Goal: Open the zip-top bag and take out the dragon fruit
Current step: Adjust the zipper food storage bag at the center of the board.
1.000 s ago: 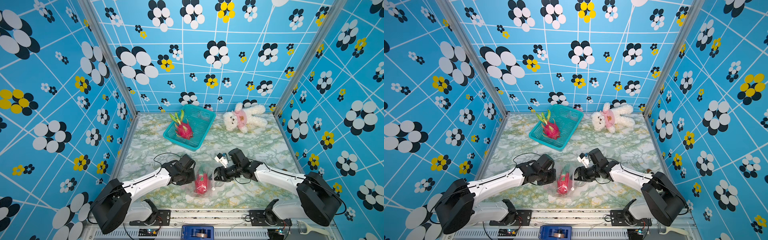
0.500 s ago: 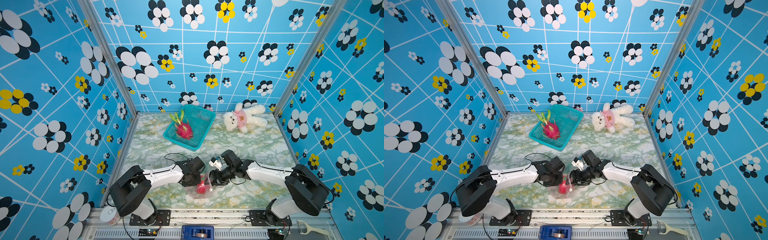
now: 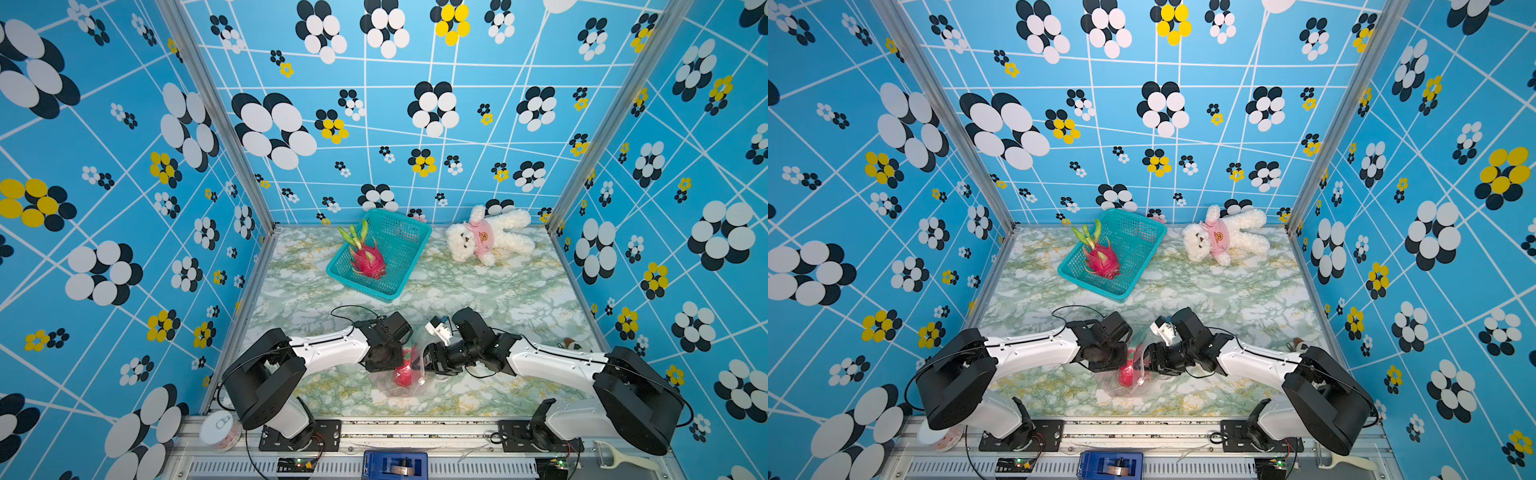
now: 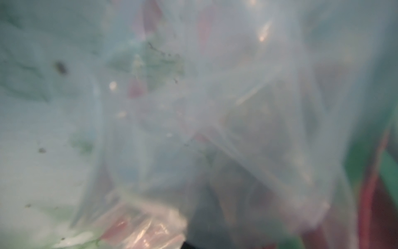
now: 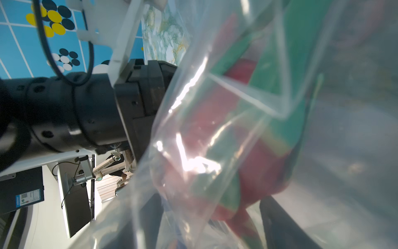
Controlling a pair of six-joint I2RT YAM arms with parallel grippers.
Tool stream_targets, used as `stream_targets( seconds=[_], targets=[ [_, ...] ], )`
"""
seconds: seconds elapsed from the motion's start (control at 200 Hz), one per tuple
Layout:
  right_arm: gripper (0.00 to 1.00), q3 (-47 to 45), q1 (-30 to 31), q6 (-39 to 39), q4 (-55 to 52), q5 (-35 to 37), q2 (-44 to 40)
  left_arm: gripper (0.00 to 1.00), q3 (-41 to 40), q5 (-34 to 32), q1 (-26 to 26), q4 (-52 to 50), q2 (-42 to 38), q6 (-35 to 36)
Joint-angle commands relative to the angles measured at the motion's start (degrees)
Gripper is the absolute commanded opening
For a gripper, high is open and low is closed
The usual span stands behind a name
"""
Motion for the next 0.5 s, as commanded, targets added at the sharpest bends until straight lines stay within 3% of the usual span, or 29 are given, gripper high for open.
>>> stream_targets(
  seconds=[0.0,0.27,0.39,0.495],
  targets=[
    [0.72,2.85,1.21,3.17,15.53,-3.42,-5.19,0.0,2.13,1.82,-2.19,3.28,4.03,0.4],
    [0.62,1.17,-0.59,-3.52,0.52,2.59,-12.79,0.0,3.4,0.05,-1.66,-0.3,1.48,1.52],
    [0.63,-0.34,-1.34,-4.63,-4.93,8.73,-19.33,0.0,3.08,-0.43,-0.77,-1.37,-1.06,1.69],
    [0.69,-0.81,-1.49,-5.46,-5.98,6.79,-15.35,0.0,4.46,-0.09,-0.13,-1.81,-3.47,2.76]
  ],
)
